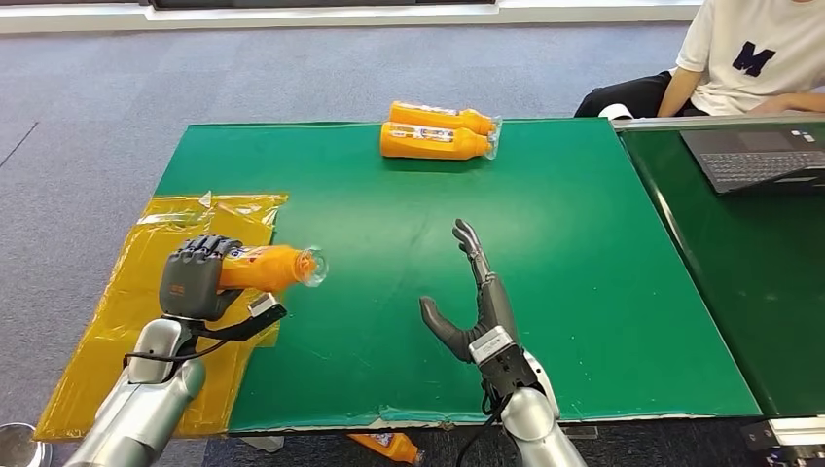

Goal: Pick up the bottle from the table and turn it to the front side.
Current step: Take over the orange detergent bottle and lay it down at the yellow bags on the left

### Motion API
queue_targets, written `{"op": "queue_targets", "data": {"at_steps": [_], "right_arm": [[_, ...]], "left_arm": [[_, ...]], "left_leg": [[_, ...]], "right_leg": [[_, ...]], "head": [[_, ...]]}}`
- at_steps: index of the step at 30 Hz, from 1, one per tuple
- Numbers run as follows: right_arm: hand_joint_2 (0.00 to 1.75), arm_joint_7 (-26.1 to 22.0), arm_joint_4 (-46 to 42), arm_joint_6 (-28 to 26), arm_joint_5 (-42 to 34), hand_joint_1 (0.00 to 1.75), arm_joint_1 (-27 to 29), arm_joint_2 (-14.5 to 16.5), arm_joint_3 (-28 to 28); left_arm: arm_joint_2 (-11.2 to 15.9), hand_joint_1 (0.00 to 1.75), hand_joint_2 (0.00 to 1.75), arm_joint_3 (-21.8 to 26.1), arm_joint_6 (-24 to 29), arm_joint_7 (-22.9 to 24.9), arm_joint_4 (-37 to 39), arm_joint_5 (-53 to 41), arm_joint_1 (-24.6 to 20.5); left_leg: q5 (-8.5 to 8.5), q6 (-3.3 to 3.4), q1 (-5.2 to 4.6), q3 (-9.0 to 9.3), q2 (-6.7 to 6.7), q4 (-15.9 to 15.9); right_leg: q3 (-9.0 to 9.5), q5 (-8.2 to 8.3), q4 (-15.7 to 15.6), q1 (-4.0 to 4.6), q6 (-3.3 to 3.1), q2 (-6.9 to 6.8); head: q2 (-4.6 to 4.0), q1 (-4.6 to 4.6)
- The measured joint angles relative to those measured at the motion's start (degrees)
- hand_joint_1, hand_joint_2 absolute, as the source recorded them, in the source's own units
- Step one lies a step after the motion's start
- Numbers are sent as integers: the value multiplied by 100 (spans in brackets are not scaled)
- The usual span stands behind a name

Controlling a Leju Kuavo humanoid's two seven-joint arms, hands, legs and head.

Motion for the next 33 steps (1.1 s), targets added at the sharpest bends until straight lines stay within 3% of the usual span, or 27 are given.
{"op": "queue_targets", "data": {"at_steps": [15, 24, 33], "right_arm": [[175, 0, 30, 13, -1, 0, -10, -28, 7], [175, -9, 38, 8, -10, 0, 60, -97, 7], [175, -84, 150, 20, -60, 0, -74, -113, 20]], "left_arm": [[87, 175, 175, 729, 2, -12, 25, -263, 287], [58, 175, 175, 1349, 2, -184, -52, -146, 839], [-62, 175, 175, 1546, 8, -12, -187, -462, 1028]], "left_leg": [[12, -18, 11, -12, -28, 0], [11, -18, 11, -14, -21, -1], [11, -18, 10, -13, -27, -1]], "right_leg": [[-4, 1, 4, 14, -5, -18], [-9, -3, 4, 14, -9, -16], [-3, -1, 4, 13, -11, -21]], "head": [[-1, 0], [0, 0], [0, 1]]}}
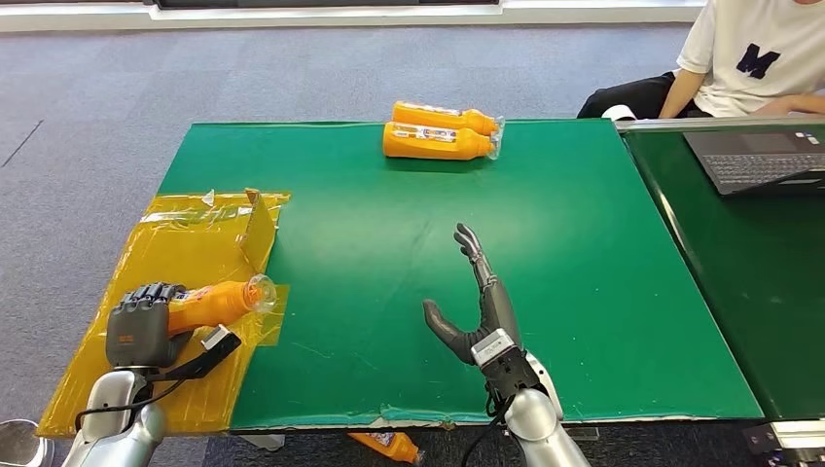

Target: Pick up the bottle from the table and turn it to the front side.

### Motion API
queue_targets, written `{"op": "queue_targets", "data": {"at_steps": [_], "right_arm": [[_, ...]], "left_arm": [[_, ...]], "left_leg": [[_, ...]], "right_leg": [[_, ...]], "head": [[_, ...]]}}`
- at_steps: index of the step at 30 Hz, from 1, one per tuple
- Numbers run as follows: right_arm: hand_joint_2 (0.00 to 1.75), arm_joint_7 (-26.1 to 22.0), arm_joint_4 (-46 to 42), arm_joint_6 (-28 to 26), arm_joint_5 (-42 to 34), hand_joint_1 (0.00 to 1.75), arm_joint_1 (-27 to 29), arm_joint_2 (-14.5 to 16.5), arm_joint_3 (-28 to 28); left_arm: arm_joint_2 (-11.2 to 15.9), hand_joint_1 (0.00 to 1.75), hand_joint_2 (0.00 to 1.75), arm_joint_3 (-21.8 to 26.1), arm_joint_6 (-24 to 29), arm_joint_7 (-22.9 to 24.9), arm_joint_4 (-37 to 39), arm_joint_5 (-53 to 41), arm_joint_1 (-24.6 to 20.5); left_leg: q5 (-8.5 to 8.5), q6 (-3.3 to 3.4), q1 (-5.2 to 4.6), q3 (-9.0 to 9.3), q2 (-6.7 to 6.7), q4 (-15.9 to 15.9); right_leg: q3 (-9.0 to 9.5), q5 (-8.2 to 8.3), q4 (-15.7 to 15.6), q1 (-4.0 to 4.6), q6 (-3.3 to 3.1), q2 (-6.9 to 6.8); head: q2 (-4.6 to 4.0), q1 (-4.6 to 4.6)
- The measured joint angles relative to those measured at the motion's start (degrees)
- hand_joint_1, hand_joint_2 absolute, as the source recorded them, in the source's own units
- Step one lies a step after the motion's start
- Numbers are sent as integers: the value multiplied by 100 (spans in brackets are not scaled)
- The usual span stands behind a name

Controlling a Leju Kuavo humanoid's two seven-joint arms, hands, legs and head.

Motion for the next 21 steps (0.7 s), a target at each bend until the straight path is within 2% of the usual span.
{"op": "queue_targets", "data": {"at_steps": [4, 5, 6, 8, 9, 10, 16, 21], "right_arm": [[175, -1, 60, 2, -2, 0, -60, 0, 16], [175, -2, 74, 2, -2, 0, -69, 0, 17], [175, -2, 81, 2, -2, 0, -72, 0, 17], [175, -2, 94, 2, -5, 0, -86, 0, 18], [175, -2, 102, 2, -9, 0, -99, 0, 19], [175, -2, 113, 2, -12, 0, -117, 0, 20], [175, 17, 160, 1, -22, 0, -218, 2, 24], [175, 40, 165, -5, -33, 0, -228, 2, 25]], "left_arm": [[-40, 175, 175, 23, 0, 44, 8, -69, 5], [-48, 164, 175, 31, 0, 46, 10, -74, 5], [-52, 120, 175, 35, 0, 46, 11, -77, 4], [-60, 33, 87, 39, -9, 49, 32, -103, -2], [-65, 0, 44, 39, -20, 55, 57, -128, -7], [-69, 0, 0, 40, -40, 64, 89, -154, -12], [-152, 0, 0, 38, -330, -156, 132, 330, -63], [-284, 0, 0, 1, -680, -242, -327, 1000, -3]], "left_leg": [[0, 0, 0, 1, 0, 0], [0, 0, 0, 1, 0, 0], [0, 0, 0, 1, -1, 0], [0, 0, 0, 1, 0, 0], [0, 0, 0, 1, 0, 0], [0, 0, 0, 1, 0, 0], [2, -1, 0, 1, -1, 0], [2, -1, 0, 0, -1, 1]], "right_leg": [[0, 2, 0, 1, -3, 0], [0, 2, 0, 1, -3, 0], [0, 2, 0, 1, -3, 0], [-1, 2, 0, 1, -3, 0], [-1, 2, 0, 1, -3, 0], [-2, 2, 0, 1, -3, 0], [-2, 2, 0, 2, -3, 0], [-2, 3, 0, 1, -3, 0]], "head": [[-1, 0], [0, 0], [0, 0], [-1, 0], [-1, 0], [-1, -1], [0, -1], [-1, -1]]}}
